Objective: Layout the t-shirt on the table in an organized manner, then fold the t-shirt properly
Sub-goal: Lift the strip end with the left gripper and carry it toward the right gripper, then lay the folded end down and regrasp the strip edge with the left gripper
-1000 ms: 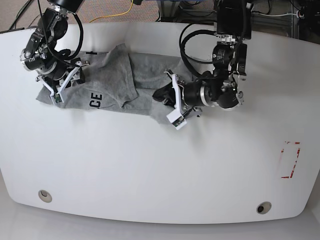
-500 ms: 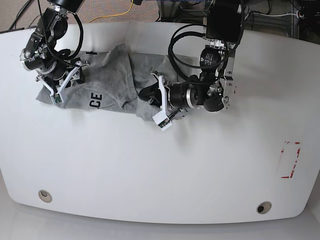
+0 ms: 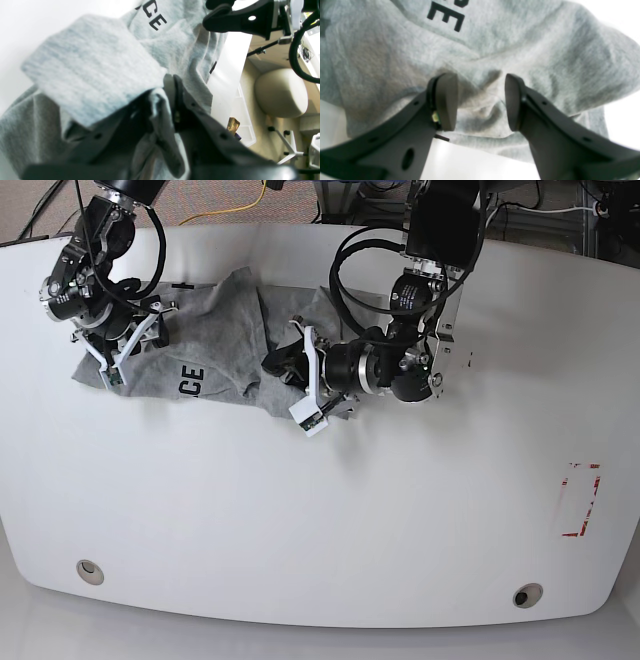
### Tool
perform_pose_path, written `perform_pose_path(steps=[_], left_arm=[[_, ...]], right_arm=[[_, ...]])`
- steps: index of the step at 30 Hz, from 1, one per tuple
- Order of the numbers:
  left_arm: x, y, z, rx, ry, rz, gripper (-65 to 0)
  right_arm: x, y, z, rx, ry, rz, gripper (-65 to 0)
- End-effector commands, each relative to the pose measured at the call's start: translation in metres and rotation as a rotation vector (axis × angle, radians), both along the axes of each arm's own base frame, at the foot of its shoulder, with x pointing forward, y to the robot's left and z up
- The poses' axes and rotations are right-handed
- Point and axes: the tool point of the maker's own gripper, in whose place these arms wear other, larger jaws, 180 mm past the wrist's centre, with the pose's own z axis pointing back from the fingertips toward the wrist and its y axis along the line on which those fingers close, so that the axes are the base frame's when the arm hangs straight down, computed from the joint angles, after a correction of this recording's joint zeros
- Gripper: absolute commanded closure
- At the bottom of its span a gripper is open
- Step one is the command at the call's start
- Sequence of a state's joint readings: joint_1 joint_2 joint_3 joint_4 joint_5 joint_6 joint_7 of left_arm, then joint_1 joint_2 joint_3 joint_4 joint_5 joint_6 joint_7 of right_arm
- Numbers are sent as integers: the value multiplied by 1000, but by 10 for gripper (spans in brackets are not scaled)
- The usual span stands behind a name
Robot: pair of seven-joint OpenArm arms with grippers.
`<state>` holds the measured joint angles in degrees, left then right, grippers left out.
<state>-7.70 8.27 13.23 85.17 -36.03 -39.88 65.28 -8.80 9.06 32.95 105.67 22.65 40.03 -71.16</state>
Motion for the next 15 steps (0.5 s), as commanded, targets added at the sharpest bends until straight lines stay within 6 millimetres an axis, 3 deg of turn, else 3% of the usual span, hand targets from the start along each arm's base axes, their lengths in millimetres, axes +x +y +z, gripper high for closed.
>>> perform_pose_path(steps=[1,4,7,15], left_arm=[[4,-18,24,-76,-51,-24,-189],[2,-23,29,-90,-62,-42,-285],[0,-34,45,-149,-72,-76,-328],[4,-49,91,-305,-95,-138,-331]], right_arm=[[8,-3,10,-12,-41,4,-290],[8,-3,10,-12,-41,4,-290],[8,-3,10,-11,-41,6,-290],[7,-4,10,-14,-37,6,-290]])
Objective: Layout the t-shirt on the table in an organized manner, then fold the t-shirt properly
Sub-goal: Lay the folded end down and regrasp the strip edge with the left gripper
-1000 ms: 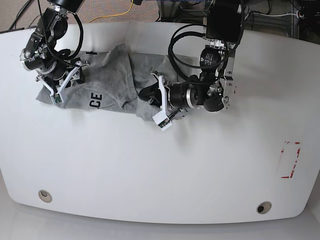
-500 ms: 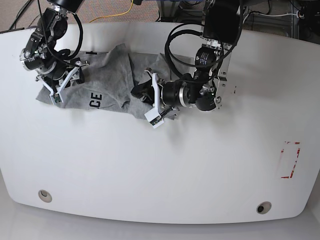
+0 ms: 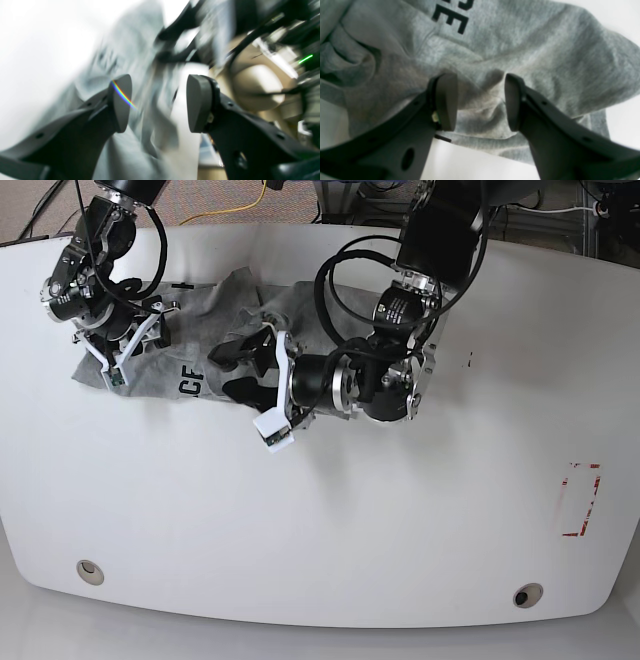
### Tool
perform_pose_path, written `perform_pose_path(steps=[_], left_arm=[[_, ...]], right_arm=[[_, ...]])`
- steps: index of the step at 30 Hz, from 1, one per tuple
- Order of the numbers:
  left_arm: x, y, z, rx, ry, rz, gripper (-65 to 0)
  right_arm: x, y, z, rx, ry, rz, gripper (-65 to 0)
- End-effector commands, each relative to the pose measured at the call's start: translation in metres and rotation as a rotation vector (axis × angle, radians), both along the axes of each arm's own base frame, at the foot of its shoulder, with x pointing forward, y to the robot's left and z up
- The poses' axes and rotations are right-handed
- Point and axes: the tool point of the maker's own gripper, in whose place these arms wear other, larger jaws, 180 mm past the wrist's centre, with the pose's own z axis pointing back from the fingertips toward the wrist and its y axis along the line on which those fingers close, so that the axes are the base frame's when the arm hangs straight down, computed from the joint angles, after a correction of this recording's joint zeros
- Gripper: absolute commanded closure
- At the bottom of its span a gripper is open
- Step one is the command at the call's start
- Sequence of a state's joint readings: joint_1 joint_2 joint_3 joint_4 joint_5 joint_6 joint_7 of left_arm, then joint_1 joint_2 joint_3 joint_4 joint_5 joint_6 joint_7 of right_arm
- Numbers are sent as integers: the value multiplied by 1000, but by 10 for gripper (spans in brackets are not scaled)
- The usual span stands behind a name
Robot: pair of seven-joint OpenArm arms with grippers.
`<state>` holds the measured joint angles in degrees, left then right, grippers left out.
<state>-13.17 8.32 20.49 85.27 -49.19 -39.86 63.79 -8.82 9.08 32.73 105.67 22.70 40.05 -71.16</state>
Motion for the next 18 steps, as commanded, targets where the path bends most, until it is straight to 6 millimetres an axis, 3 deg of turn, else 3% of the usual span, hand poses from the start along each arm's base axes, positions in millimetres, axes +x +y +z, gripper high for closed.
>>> perform_pose_path(steps=[1,6,14,18], left_arm=[[11,-3,32,-98,-36,12,-331],[30,16,32,-104,-37,86,-331],[65,94,-10,113,-55,252,-332],[73,115,-23,202,-95,288,-335]], right_arm=[[7,-4,10,-14,-37,3,-290],[7,-4,10,-15,-37,4,-290],[5,-4,9,-18,-25,4,-290],[5,-4,9,-18,-25,4,-290]])
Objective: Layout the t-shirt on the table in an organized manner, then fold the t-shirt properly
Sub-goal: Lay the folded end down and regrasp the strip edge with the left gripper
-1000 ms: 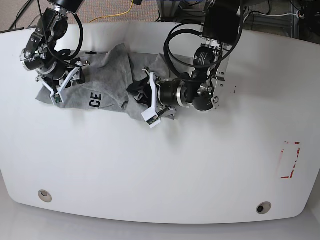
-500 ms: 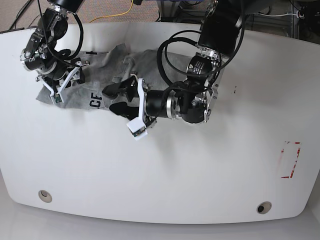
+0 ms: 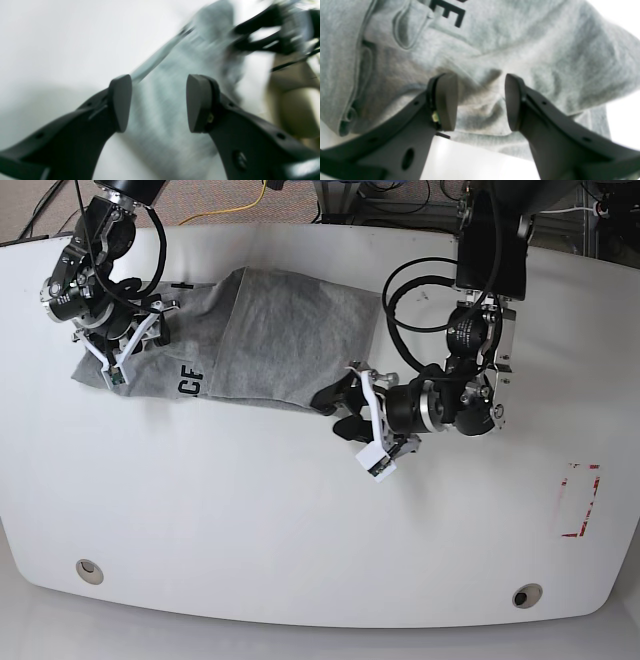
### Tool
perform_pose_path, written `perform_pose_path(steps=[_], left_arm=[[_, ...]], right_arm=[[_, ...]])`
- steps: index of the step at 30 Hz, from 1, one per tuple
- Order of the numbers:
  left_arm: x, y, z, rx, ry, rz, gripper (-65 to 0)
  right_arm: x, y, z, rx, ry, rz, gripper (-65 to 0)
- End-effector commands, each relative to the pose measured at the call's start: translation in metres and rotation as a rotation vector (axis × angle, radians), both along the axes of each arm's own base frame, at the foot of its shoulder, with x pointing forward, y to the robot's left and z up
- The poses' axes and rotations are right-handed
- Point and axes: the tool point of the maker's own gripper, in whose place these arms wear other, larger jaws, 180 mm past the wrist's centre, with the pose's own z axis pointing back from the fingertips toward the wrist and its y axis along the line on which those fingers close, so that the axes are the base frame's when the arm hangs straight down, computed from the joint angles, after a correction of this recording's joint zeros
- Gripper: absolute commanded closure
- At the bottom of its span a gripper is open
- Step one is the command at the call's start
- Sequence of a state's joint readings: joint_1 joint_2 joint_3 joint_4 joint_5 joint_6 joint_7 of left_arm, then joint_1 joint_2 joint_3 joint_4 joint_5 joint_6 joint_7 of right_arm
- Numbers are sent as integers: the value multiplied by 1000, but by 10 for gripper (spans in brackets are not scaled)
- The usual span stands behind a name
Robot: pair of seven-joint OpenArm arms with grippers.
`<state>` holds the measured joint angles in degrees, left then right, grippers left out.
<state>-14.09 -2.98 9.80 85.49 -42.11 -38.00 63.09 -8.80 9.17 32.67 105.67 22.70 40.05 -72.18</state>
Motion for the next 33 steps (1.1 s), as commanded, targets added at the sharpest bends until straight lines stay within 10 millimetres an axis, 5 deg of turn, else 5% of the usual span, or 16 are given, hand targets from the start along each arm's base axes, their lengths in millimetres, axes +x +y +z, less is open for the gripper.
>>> perform_pose_path(steps=[1,8,13,20,29,33], left_arm=[[12,-5,19,-34,-79,5,-336],[19,-19,26,-3,-126,-45,-338],[12,-58,25,-50,-84,-104,-338],[8,-77,32,-73,-88,-139,-332],[-37,-31,13,46,-143,-185,-332],[-56,-4,-6,106,-118,-185,-331]], right_arm=[[8,-4,11,-13,-45,3,-290],[8,-2,11,-9,-47,2,-290],[8,3,10,7,-50,-1,-290],[11,3,10,5,-54,-3,-290],[14,4,14,7,-69,-1,-290],[24,2,32,-18,-127,3,-290]])
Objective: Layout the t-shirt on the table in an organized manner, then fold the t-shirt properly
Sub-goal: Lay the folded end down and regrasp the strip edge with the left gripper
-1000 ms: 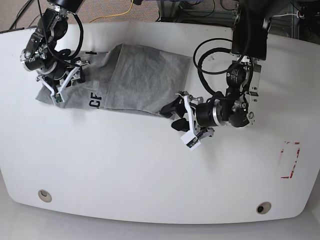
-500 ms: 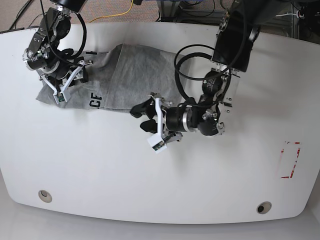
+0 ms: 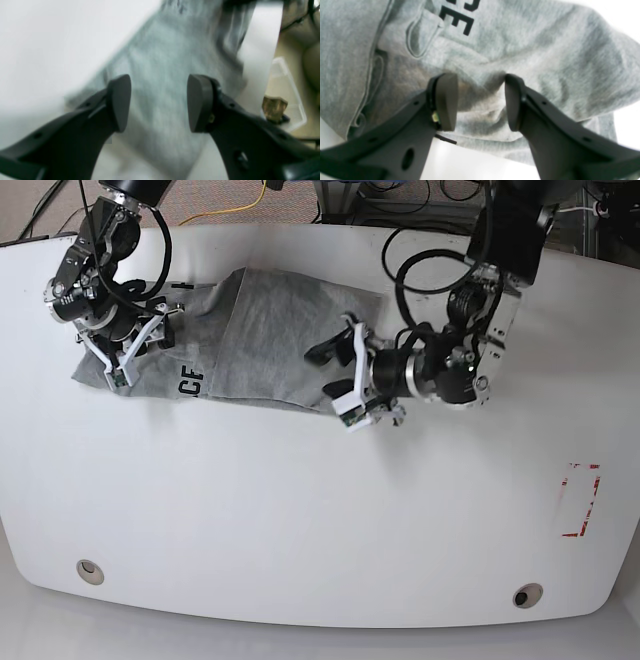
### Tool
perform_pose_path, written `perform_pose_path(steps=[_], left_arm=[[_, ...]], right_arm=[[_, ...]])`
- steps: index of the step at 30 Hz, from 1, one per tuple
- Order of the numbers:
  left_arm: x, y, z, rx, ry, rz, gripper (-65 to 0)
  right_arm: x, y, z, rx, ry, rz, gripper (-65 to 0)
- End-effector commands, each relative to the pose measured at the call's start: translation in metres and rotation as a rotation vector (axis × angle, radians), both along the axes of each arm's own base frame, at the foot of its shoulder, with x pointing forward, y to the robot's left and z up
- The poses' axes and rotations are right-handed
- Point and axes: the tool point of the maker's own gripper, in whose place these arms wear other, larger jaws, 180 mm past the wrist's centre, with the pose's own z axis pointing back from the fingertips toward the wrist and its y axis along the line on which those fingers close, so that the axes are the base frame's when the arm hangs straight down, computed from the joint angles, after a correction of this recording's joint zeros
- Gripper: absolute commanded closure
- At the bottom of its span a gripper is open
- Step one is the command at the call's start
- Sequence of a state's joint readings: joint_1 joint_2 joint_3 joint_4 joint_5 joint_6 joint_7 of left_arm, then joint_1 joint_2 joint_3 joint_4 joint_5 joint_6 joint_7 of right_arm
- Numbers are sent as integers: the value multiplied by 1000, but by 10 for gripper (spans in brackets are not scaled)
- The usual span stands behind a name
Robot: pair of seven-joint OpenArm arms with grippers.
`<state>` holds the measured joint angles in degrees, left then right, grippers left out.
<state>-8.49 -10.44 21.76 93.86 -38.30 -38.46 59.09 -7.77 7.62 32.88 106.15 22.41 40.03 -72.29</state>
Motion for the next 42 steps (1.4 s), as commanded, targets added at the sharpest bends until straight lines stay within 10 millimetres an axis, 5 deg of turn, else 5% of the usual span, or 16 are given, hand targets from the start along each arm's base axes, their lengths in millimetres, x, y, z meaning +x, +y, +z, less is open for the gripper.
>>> perform_pose_path(steps=[1,6,12,20,34,42], left_arm=[[-2,6,13,-27,-44,-11,-331],[-12,21,-7,0,-2,-1,-331],[-12,41,-30,18,55,43,-272],[-1,63,-51,44,120,117,-256],[8,70,-63,28,155,166,-256],[8,71,-63,27,156,170,-256]], right_arm=[[19,-5,34,-45,-120,12,-290],[25,-13,60,-96,-195,-4,-296],[20,-56,71,-116,-211,-157,-320],[-1,-117,59,-94,-138,-349,-650],[0,-173,4,335,-91,-529,-650],[0,-167,-11,498,-93,-552,-650]])
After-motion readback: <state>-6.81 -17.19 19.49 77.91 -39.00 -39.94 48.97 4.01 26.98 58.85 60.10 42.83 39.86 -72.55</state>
